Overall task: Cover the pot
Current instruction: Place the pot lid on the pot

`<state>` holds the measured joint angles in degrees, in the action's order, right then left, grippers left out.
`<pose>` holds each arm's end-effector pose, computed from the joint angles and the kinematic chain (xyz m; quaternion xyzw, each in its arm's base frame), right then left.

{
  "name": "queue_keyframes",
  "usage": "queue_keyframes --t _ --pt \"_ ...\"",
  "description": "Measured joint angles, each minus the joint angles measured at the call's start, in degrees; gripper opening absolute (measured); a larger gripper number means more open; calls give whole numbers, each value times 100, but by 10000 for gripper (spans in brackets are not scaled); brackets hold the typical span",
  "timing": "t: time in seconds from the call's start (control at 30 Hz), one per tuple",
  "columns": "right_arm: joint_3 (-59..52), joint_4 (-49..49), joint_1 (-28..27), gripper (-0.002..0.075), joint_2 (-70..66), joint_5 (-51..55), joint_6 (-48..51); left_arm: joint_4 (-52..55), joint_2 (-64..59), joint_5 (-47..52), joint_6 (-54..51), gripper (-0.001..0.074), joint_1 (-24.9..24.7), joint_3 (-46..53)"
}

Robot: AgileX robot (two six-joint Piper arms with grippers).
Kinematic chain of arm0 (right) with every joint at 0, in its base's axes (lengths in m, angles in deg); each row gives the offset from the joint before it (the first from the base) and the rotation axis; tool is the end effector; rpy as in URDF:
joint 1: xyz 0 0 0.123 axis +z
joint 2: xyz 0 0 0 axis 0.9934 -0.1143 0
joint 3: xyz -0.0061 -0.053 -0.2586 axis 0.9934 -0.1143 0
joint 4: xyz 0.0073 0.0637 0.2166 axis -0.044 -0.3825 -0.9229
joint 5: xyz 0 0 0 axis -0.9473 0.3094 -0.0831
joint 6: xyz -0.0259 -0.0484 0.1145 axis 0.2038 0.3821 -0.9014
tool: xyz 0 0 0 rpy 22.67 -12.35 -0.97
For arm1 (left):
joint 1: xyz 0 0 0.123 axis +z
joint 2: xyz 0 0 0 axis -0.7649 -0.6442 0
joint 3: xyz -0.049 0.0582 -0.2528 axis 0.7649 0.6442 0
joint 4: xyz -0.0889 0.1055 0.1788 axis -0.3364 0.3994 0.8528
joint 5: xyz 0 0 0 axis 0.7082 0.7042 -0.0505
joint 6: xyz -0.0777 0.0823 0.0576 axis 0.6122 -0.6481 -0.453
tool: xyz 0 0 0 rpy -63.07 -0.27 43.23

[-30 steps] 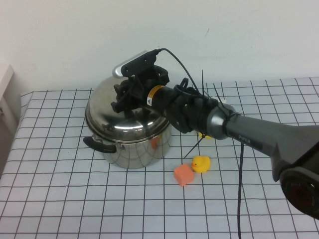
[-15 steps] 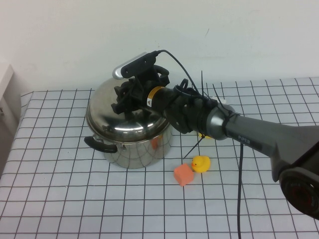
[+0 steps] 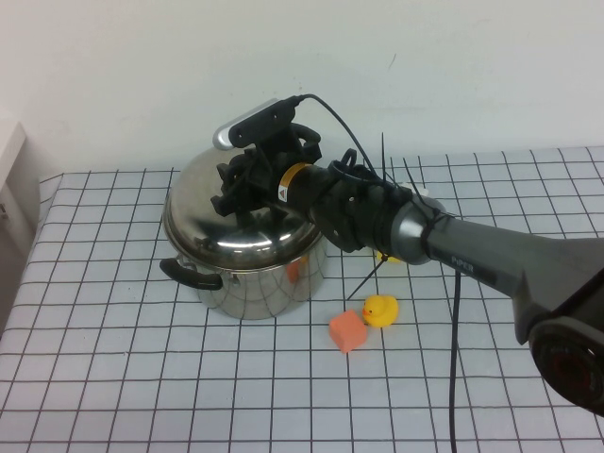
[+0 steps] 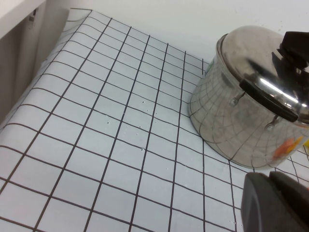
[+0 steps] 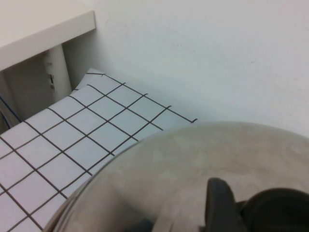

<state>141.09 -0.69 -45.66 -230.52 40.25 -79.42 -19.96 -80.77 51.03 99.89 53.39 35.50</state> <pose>0.4511 0.3538 0.1512 -0.2884 0.7394 0.1878 0.5787 0.0832 -0.0054 0.1723 -0.1823 0.7641 -0.1580 0.5983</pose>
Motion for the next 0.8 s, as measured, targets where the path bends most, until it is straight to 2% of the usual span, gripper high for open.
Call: queue_keyframes --t 0.27,0.8 --pt "0 0 0 436 37 182 0 0 0 0 -27 -3 0 0" --pt "0 0 0 447 278 716 -8 0 0 0 -27 -3 0 0"
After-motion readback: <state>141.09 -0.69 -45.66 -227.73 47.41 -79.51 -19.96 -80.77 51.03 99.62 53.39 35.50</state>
